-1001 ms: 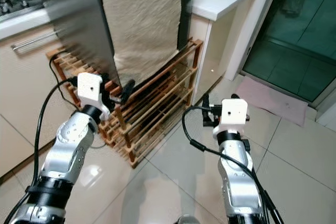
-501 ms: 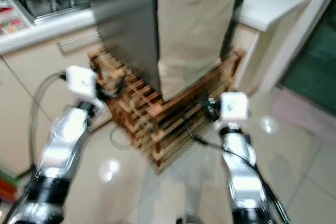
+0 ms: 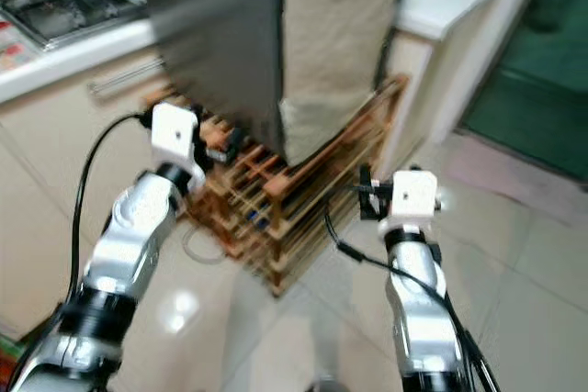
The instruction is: Restocking fridge
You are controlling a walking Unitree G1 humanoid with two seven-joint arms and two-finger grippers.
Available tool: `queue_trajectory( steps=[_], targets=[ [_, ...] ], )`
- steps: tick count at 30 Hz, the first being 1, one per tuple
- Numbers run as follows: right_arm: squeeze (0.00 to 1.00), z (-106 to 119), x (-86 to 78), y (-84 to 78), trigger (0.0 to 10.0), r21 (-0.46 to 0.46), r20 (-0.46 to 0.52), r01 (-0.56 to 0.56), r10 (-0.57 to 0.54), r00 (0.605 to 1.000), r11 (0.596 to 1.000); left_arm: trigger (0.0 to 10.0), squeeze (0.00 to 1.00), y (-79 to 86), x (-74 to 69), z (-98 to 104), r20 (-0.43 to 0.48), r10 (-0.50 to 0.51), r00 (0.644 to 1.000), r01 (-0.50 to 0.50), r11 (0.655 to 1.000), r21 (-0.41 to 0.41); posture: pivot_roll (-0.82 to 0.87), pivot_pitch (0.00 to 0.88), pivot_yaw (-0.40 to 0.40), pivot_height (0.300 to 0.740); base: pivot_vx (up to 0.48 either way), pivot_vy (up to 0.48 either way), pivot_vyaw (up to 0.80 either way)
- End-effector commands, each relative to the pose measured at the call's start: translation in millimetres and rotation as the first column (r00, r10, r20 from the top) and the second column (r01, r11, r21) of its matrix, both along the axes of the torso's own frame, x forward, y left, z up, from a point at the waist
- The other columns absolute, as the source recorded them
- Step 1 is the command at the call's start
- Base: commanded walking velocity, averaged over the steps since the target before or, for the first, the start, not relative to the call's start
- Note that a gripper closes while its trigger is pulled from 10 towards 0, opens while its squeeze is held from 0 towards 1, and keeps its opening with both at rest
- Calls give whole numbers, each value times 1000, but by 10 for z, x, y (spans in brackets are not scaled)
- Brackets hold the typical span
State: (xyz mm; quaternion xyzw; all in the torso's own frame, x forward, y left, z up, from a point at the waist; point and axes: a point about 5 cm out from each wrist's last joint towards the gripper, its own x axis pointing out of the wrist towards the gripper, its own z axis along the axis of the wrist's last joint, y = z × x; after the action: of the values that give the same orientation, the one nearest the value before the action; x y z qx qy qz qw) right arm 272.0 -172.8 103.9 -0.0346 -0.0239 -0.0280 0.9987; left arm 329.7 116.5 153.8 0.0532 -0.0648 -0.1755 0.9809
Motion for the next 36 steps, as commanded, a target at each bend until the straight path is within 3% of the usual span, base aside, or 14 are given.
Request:
queue_trajectory(
  steps=[1,9,12,22,33,36],
  targets=[
    [0,29,-32,-35,10000,-2,21,21,-21,1000,1000,10000,0,-17,-42,-36,-10,-43,999,43,999,-8,-130,0,33,736,0,0,-744],
    [0,19,-88,3,10000,-4,40,28,-28,999,1000,10000,0,-2,-129,-142,-37,-38,999,37,999,-27,-120,0,27,736,0,0,-535],
    [0,41,-43,-2,10000,-6,48,22,-22,999,1000,10000,0,-4,-141,-84,-11,-25,1000,24,997,-71,-115,0,24,736,410,0,0],
    [0,37,5,-23,10000,-19,47,16,-15,999,1000,10000,0,-10,-114,-46,-8,-7,1000,6,995,-102,-113,0,18,736,435,98,0],
    [0,-23,-41,-7,10000,-14,27,-10,10,1000,1000,10000,0,44,-73,-18,-12,55,998,-56,991,-121,-118,0,17,736,86,97,0],
    [0,-23,-121,4,10000,-17,11,-25,25,1000,1000,10000,0,59,-97,-42,-13,28,1000,-28,997,-74,-117,0,16,736,0,0,0]
  ],
)
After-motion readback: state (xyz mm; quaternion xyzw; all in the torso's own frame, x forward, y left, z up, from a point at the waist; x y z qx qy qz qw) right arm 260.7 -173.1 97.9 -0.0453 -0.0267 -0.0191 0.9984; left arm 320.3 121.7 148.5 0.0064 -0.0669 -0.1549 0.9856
